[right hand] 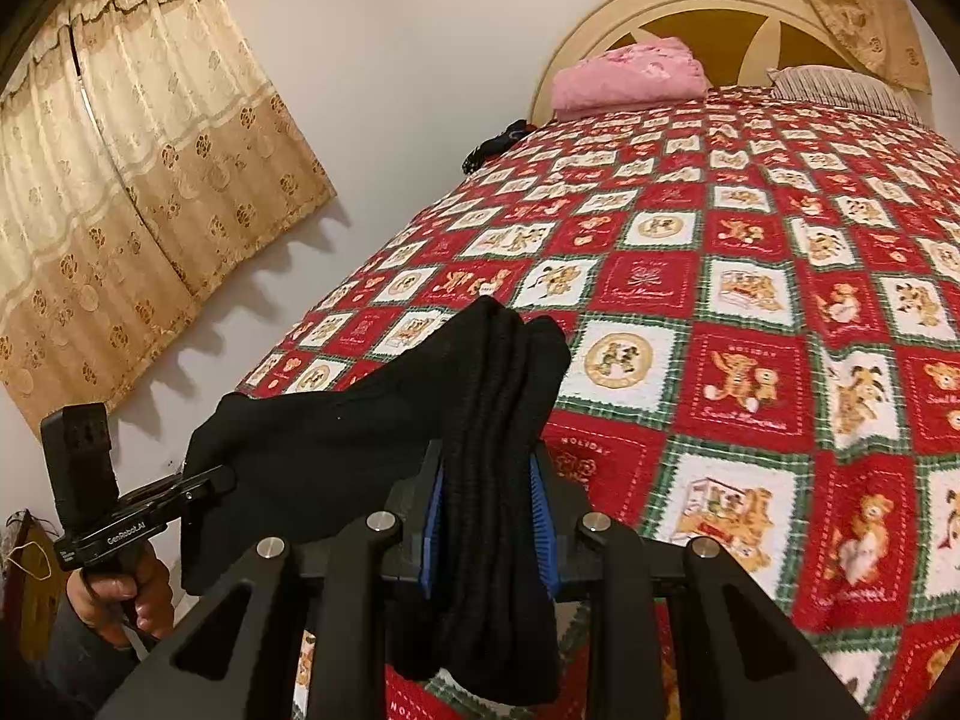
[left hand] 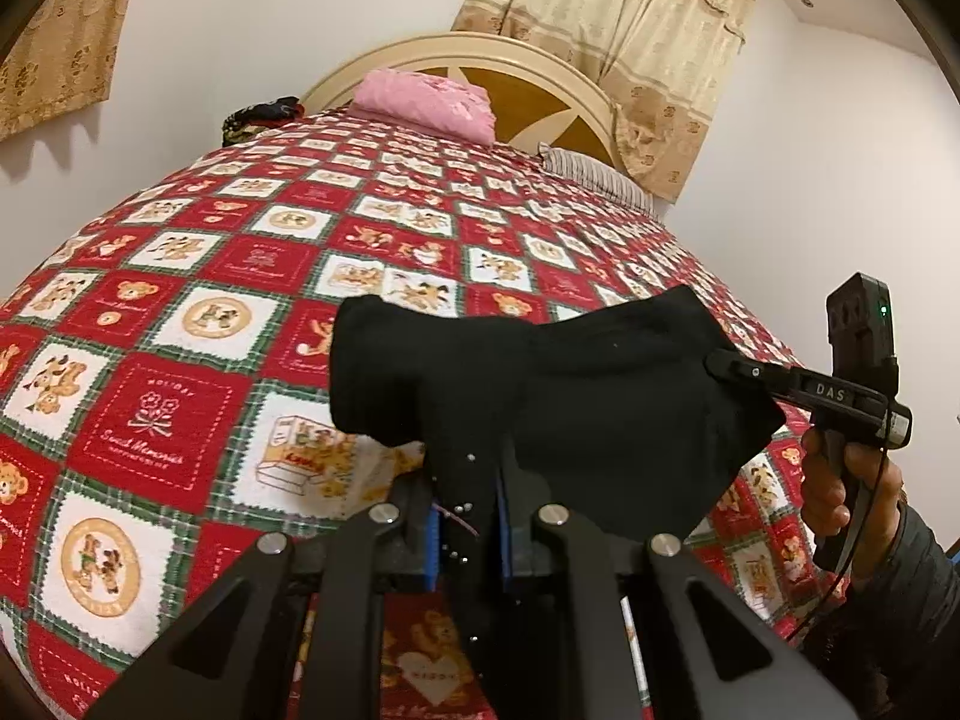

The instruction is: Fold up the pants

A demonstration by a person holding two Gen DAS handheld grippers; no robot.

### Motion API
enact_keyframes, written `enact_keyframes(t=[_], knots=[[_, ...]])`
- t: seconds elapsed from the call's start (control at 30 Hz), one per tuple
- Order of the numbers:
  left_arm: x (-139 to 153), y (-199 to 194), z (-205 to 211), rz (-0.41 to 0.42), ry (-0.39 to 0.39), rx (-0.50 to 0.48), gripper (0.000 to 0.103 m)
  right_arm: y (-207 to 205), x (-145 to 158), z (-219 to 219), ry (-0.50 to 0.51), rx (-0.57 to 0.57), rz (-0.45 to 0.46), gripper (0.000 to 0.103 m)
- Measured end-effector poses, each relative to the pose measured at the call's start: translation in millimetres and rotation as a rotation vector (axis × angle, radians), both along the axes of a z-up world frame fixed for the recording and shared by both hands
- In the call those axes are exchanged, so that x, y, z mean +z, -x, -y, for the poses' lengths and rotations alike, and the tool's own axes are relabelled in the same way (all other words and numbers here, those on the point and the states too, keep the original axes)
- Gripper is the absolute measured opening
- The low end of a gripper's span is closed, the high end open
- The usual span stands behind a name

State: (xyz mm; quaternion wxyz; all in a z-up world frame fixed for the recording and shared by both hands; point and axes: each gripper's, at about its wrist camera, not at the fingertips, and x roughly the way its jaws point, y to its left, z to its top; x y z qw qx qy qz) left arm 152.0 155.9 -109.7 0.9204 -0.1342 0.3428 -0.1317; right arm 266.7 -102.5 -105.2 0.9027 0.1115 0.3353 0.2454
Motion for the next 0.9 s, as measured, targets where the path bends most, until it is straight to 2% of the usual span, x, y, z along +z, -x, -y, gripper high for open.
enact_keyframes(t=[0.3, 0.57, 0.67, 0.73, 0.77, 0.9], knots=[[-3, 5, -17, -0.007, -0.004, 0.025, 0.015, -16, -8, -20, 0.01, 0.026, -0.033, 0.027], [-22, -3, -22, -0.06, 0.004, 0.026, 0.016, -26, -23, -27, 0.045, 0.016, -0.074, 0.027], [-30, -4, -24, -0.078, -0.004, 0.043, 0.024, -29, -27, -28, 0.067, 0.014, -0.092, 0.027], [-34, -3, -24, -0.086, -0.038, 0.065, 0.039, -34, -32, -29, 0.086, 0.008, -0.112, 0.028], [-36, -2, -23, -0.088, -0.058, 0.068, 0.042, -36, -34, -29, 0.094, 0.004, -0.121, 0.028], [-42, -1, -24, -0.101, -0.109, 0.087, 0.063, -48, -52, -22, 0.13, -0.041, -0.188, 0.04]])
